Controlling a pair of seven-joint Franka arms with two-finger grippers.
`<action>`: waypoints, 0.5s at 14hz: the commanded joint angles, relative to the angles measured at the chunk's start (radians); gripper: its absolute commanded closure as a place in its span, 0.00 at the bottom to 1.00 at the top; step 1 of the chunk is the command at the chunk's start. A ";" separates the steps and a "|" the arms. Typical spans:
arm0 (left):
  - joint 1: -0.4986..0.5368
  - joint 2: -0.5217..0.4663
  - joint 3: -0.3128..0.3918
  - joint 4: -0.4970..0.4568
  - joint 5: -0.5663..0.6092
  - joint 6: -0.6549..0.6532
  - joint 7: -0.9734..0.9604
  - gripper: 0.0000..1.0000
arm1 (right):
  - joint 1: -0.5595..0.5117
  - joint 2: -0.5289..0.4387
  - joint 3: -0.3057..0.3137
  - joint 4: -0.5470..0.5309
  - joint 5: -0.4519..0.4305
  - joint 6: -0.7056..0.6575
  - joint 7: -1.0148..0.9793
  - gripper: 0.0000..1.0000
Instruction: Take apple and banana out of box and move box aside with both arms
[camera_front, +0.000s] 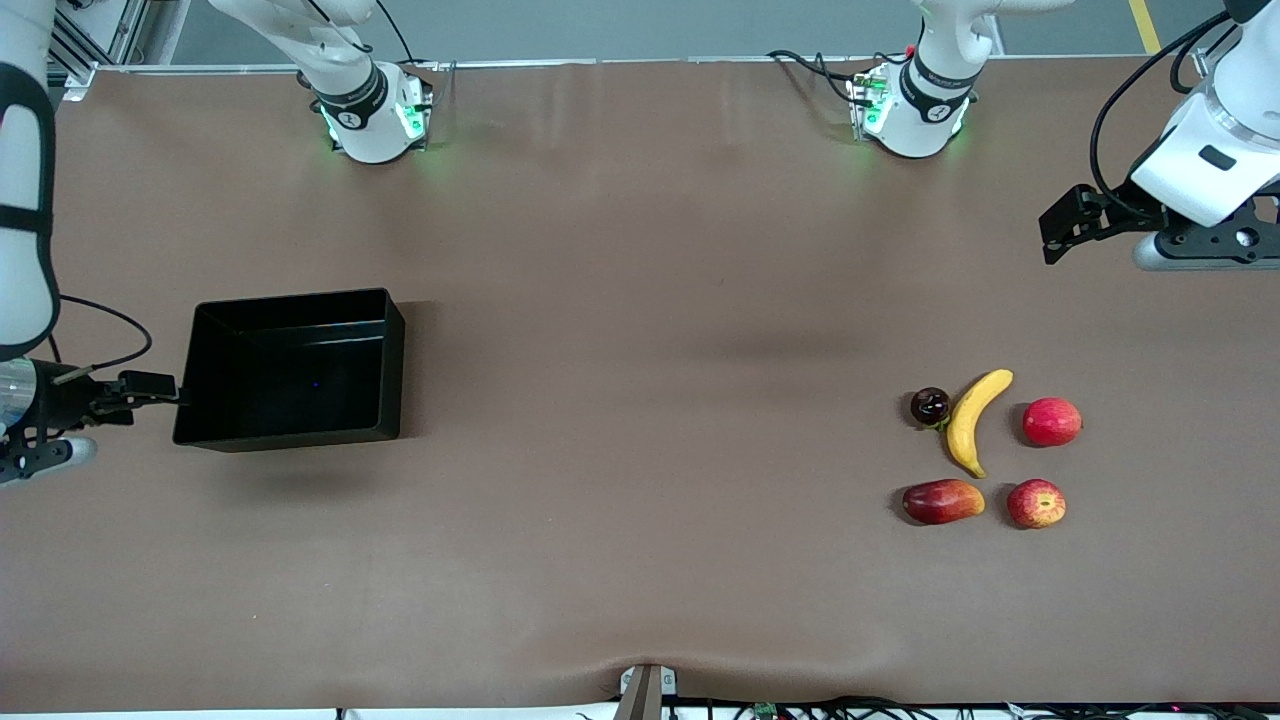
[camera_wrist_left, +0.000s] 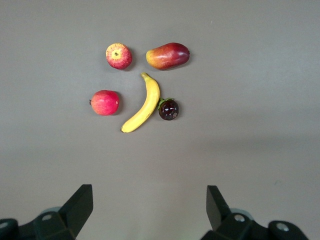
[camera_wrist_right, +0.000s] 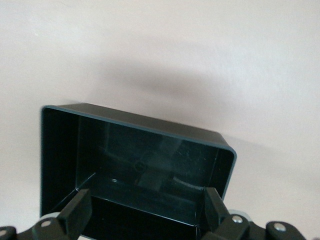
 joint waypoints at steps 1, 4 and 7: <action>0.002 -0.017 0.005 -0.014 -0.023 0.007 0.009 0.00 | 0.019 -0.044 -0.004 0.031 -0.020 -0.034 0.077 0.00; 0.001 -0.006 0.009 -0.014 -0.069 0.013 0.004 0.00 | 0.063 -0.119 -0.004 0.024 -0.044 -0.135 0.322 0.00; 0.002 0.001 0.012 -0.015 -0.068 0.019 0.000 0.00 | 0.154 -0.194 -0.006 0.040 -0.119 -0.224 0.428 0.00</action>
